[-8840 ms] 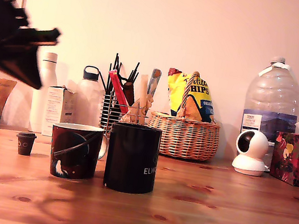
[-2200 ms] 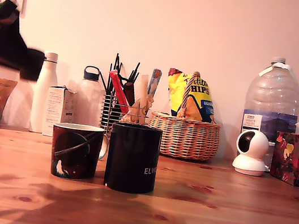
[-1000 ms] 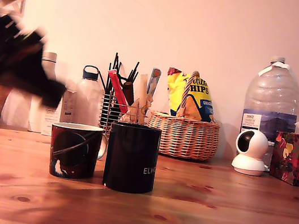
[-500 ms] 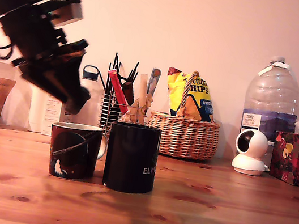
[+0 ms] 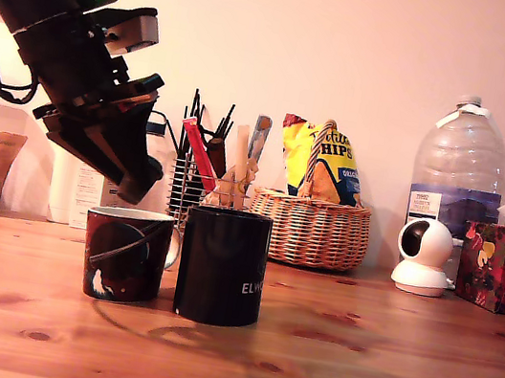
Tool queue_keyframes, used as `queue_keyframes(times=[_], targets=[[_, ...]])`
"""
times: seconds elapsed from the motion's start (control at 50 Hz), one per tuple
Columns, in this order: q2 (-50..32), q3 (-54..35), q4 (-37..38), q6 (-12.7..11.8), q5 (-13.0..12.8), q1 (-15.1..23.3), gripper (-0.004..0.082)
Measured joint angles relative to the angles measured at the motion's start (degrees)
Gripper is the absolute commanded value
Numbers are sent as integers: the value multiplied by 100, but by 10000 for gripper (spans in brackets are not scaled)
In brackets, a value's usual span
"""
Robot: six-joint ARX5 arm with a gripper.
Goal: Pick up the coffee capsules from the table one by one and drop them inside the nearest coffee cup
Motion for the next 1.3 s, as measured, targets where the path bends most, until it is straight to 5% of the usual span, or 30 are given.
queue_keyframes(times=[0.32, 0.52, 0.7, 0.94, 1.14, 1.3], targets=[[0, 0, 9, 2, 0, 2, 137], [0, 0, 94, 2, -7, 2, 681], [0, 0, 138, 0, -50, 2, 704], [0, 0, 136, 48, -50, 2, 501], [-35, 0, -46, 61, -42, 2, -36], [-256, 0, -138, -35, 42, 2, -16]])
